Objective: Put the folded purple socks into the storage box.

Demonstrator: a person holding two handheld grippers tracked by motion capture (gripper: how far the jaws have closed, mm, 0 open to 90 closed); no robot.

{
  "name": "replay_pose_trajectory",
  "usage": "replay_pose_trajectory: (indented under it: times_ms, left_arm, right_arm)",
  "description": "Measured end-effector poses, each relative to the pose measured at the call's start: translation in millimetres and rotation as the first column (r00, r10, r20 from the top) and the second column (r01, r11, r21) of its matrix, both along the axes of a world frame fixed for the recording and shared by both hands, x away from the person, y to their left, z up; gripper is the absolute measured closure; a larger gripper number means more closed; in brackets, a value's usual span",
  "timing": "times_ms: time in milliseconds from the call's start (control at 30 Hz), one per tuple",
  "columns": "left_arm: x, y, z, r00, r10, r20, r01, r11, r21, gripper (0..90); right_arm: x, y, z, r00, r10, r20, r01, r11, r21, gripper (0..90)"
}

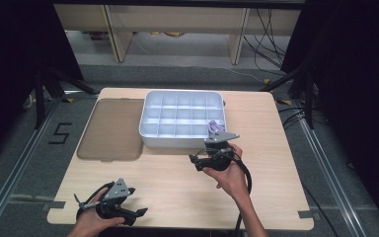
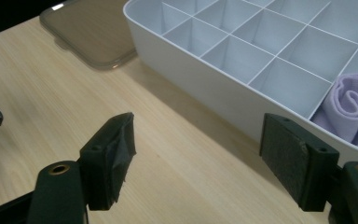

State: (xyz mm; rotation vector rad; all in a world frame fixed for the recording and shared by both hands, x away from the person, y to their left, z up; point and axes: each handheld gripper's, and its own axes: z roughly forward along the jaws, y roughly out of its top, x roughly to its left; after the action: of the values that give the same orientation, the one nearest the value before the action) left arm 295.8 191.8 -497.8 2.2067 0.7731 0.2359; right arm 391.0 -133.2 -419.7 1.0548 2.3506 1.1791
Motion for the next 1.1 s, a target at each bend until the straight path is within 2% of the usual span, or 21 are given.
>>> replay_pose_trajectory:
  times_ms: [133, 233, 300, 333, 367, 400, 467, 500, 567, 700, 767, 800, 900, 933, 967, 1000, 1067, 1100]
  left_arm:
    - [-0.4, -0.1, 0.1, 1.0000, 0.007, -0.002, -0.007, 1.0000, -0.004, 18.4]
    - [0.0, -0.2, -0.2, 1.0000, -0.002, 0.001, 0.002, 1.0000, 0.001, 18.4]
    - [-0.7, -1.4, -0.8, 1.0000, 0.010, 0.000, -0.010, 0.9998, -0.017, 18.4]
    - [-0.1, -0.1, 0.0, 1.0000, -0.003, 0.002, 0.003, 1.0000, 0.002, 18.4]
    - [-0.6, -0.3, -0.1, 1.0000, 0.004, -0.002, -0.004, 1.0000, -0.002, 18.4]
    - [-0.1, 0.0, 0.1, 1.0000, -0.002, 0.001, 0.002, 1.0000, 0.001, 18.4]
    - [-0.1, 0.0, 0.1, 1.0000, 0.000, 0.002, 0.000, 1.0000, 0.000, 18.4]
    - [-0.1, 0.0, 0.1, 1.0000, 0.000, 0.002, 0.000, 1.0000, 0.000, 18.4]
    - [-0.2, -0.2, 0.0, 1.0000, 0.000, 0.002, 0.000, 1.0000, 0.000, 18.4]
    - [-0.2, -0.2, 0.1, 1.0000, -0.001, 0.002, 0.001, 1.0000, 0.000, 18.4]
    - [-0.5, -0.3, -0.2, 1.0000, 0.004, 0.000, -0.004, 1.0000, -0.002, 18.4]
    - [-0.6, -0.5, -0.3, 1.0000, 0.007, 0.000, -0.007, 1.0000, -0.002, 18.4]
    - [-0.2, -0.3, -0.1, 1.0000, 0.000, 0.002, 0.000, 1.0000, 0.000, 18.4]
    - [-0.4, -0.4, -0.1, 1.0000, 0.002, 0.001, -0.002, 1.0000, -0.001, 18.4]
    - [-0.7, -0.6, -0.2, 1.0000, 0.007, -0.001, -0.007, 1.0000, -0.003, 18.4]
    - [-0.7, -0.6, -0.2, 1.0000, 0.006, 0.000, -0.006, 1.0000, -0.002, 18.4]
    - [-0.2, -0.5, -0.3, 1.0000, 0.001, 0.002, -0.001, 1.0000, 0.000, 18.4]
    - [-0.5, -1.1, -0.7, 1.0000, 0.008, 0.001, -0.008, 0.9999, -0.011, 18.4]
  right_arm:
    - [-5.4, 1.5, -3.3, 0.9998, 0.006, -0.016, -0.006, 1.000, -0.019, 27.8]
    - [-6.9, 1.6, -6.6, 0.9998, 0.020, -0.007, -0.020, 0.999, -0.030, 27.7]
    - [-9.0, 2.3, -8.2, 0.9999, 0.010, -0.011, -0.011, 1.000, -0.028, 27.6]
    - [-9.8, 1.7, -8.0, 0.9997, 0.017, -0.016, -0.017, 0.999, -0.029, 27.6]
    - [-10.1, 1.6, -8.6, 0.9997, 0.024, -0.007, -0.024, 0.999, -0.030, 27.6]
    - [-12.0, 2.2, -9.5, 0.9999, 0.008, -0.010, -0.008, 1.000, -0.023, 27.6]
    - [-13.7, 2.0, -9.3, 0.9996, 0.019, -0.023, -0.020, 1.000, -0.023, 27.5]
    - [-14.7, 2.0, -11.0, 0.9998, 0.015, -0.009, -0.015, 1.000, -0.016, 27.3]
    - [-17.4, 2.1, -11.4, 0.9997, 0.011, -0.024, -0.011, 1.000, -0.008, 26.1]
    - [-20.0, 2.1, -15.5, 0.9997, 0.024, -0.007, -0.024, 1.000, -0.019, 24.2]
    - [-23.4, 3.2, -17.1, 0.9997, 0.014, -0.022, -0.014, 1.000, -0.011, 23.6]
    - [-23.3, 2.0, -17.7, 0.9992, 0.037, -0.014, -0.037, 0.999, -0.025, 23.6]
    - [-28.2, 3.6, -19.8, 0.9988, 0.031, -0.038, -0.032, 0.999, -0.017, 23.6]
    - [-28.5, 3.8, -21.8, 0.9992, 0.037, -0.018, -0.037, 0.999, -0.018, 23.7]
    - [-29.9, 3.9, -21.6, 0.9988, 0.042, -0.027, -0.043, 0.999, -0.024, 23.7]
    - [-30.1, 4.4, -23.0, 0.9988, 0.047, -0.009, -0.047, 0.999, -0.023, 23.7]
    - [-34.5, 5.8, -22.6, 0.9983, 0.035, -0.046, -0.036, 0.999, -0.013, 23.8]
    - [-34.5, 5.3, -23.5, 0.9985, 0.046, -0.031, -0.047, 0.999, -0.024, 23.8]
